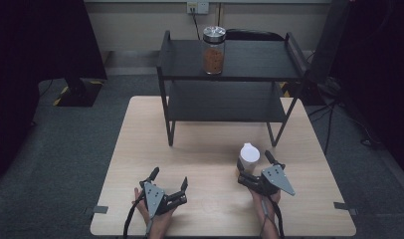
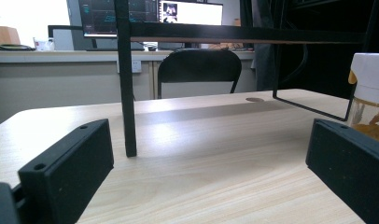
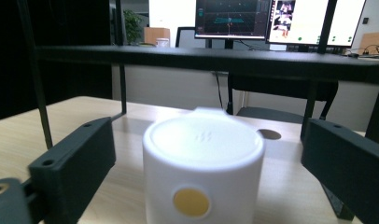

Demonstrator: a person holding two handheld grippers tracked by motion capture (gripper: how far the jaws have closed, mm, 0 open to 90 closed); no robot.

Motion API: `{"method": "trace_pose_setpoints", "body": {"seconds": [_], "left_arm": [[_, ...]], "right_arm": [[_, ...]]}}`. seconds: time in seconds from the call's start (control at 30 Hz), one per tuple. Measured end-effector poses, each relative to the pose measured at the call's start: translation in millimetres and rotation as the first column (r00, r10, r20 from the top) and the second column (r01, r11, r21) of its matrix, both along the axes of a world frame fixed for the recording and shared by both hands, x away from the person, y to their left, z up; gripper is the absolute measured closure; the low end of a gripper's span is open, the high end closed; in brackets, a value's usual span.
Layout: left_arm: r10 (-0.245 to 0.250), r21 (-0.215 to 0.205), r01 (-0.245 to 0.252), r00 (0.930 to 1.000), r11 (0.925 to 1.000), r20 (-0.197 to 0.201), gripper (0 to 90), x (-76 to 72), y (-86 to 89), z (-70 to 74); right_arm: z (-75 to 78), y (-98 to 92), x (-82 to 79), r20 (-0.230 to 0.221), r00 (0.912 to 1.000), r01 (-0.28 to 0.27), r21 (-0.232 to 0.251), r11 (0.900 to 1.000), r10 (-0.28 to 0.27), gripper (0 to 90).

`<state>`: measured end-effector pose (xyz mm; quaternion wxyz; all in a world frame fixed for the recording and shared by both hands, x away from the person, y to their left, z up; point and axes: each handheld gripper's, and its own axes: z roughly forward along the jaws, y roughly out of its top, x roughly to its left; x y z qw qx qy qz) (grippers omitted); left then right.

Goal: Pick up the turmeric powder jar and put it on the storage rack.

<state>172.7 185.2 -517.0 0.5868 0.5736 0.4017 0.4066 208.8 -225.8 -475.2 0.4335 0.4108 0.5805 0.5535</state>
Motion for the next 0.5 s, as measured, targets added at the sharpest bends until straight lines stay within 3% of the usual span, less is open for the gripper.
{"method": "trace_pose_setpoints", "body": {"seconds": [0.13,0.5], "left_arm": [[0.003,-0.001,-0.003,1.0,1.0,0.0,0.3,-0.1,-0.4,0.0],[0.009,-0.003,-0.009,1.0,1.0,-0.002,0.3,-0.3,-1.2,0.1]], "right_arm": [[-11.9,4.1,1.7,-0.011,0.9999,0.002,0.001,1.0,-0.002,12.1],[-14.2,2.0,7.9,-0.052,0.9986,-0.007,0.043,0.999,0.009,25.6]]}}
